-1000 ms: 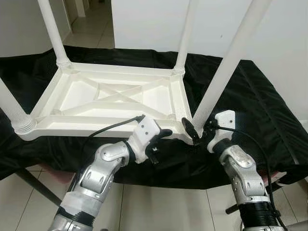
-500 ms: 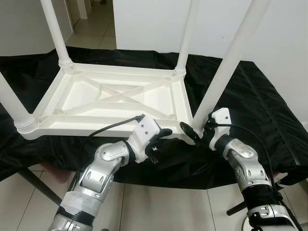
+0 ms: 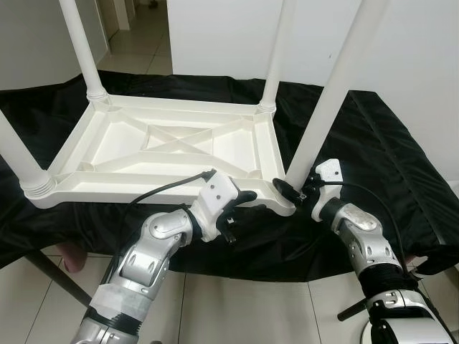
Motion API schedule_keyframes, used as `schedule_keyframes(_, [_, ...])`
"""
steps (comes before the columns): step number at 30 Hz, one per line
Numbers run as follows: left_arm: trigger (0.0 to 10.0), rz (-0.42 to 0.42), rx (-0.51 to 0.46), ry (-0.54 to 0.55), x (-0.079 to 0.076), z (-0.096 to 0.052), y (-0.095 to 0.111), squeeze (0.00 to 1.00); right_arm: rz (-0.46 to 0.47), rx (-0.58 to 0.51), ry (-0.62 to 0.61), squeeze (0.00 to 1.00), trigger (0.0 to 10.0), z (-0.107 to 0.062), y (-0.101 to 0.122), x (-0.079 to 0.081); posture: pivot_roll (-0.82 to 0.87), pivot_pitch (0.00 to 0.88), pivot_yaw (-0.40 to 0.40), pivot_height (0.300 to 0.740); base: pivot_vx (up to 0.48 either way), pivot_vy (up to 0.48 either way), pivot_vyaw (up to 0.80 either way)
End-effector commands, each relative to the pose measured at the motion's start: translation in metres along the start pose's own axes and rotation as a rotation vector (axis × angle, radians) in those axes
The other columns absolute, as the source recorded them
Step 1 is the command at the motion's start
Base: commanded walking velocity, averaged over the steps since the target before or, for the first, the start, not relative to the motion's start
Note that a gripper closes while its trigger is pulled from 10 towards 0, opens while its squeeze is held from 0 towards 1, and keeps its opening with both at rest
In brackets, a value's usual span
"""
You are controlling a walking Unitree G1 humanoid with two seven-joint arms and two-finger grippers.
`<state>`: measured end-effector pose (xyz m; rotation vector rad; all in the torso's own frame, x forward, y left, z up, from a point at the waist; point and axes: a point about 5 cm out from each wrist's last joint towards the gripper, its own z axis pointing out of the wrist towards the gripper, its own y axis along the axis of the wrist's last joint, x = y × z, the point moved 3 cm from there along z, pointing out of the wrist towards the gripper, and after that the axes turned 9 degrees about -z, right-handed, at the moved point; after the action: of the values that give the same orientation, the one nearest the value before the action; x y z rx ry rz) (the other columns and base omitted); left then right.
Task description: Building children table
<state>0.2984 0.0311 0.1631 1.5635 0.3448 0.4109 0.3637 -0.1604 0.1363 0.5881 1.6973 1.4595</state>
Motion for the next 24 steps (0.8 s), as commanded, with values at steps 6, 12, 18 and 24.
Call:
schedule_keyframes(6, [10.0,-0.007,-0.010,0.032,0.002,0.000,0.002,0.00,0.014,0.030,-0.034,0.00,10.0,-0.002,-0.009,0.002,0.02,0.046,-0.041,0.740,0.000,0.000,0.00])
schedule_keyframes(12, [10.0,0.000,0.004,0.031,0.000,0.000,-0.001,0.00,0.052,0.048,-0.250,0.00,10.0,0.001,-0.005,0.001,0.02,0.058,-0.043,0.740,0.000,0.000,0.00])
schedule_keyframes(18, [10.0,-0.009,-0.001,0.033,-0.001,0.000,0.000,0.00,0.128,0.082,-0.424,0.00,10.0,-0.001,-0.002,0.009,0.01,0.061,-0.041,0.740,0.000,0.000,0.00])
schedule_keyframes(24, [10.0,-0.025,-0.015,0.031,-0.001,0.000,0.002,0.00,0.144,0.148,-0.668,0.00,10.0,-0.001,-0.005,0.022,0.01,0.064,-0.039,0.740,0.000,0.000,0.00])
